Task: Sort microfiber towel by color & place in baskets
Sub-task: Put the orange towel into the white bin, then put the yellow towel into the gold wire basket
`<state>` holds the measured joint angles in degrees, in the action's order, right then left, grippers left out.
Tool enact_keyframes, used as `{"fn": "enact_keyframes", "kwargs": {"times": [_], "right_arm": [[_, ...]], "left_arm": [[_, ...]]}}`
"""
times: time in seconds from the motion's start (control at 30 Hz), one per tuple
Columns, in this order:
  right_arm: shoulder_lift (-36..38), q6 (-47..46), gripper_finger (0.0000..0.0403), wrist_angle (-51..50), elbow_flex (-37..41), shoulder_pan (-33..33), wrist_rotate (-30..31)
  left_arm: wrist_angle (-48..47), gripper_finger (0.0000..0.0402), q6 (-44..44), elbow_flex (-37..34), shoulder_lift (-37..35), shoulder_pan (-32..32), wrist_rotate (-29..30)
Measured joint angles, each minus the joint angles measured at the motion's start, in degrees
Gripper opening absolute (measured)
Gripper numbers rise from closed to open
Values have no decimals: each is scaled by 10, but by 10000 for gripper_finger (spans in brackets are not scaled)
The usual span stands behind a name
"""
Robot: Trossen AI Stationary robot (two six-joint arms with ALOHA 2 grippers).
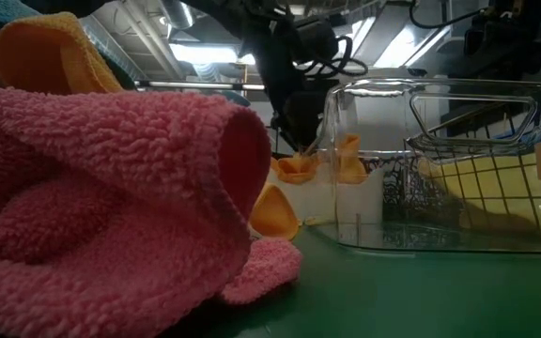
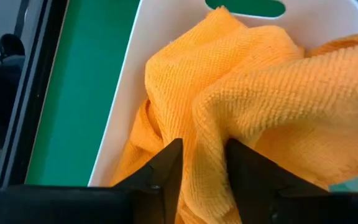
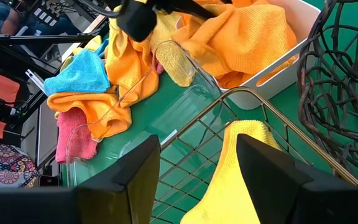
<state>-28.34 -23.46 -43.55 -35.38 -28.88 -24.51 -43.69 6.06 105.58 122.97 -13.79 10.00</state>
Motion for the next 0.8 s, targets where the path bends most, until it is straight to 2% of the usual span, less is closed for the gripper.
{"fn": "enact_keyframes", "kwargs": {"times": [0.3, 0.47, 0.63, 0.8], "right_arm": [[0, 0, 211, 0, 0, 0, 0], [0, 0, 211, 2, 0, 0, 0], [0, -1, 211, 10, 0, 0, 0], [-3, -2, 211, 79, 0, 0, -1]], "left_arm": [[-70, 164, 1, 58, 0, 0, 0], [-124, 166, 4, 109, -1, 0, 0], [-224, 166, -3, 168, -1, 3, -7], [-287, 166, -28, 184, -15, 21, -9]]}}
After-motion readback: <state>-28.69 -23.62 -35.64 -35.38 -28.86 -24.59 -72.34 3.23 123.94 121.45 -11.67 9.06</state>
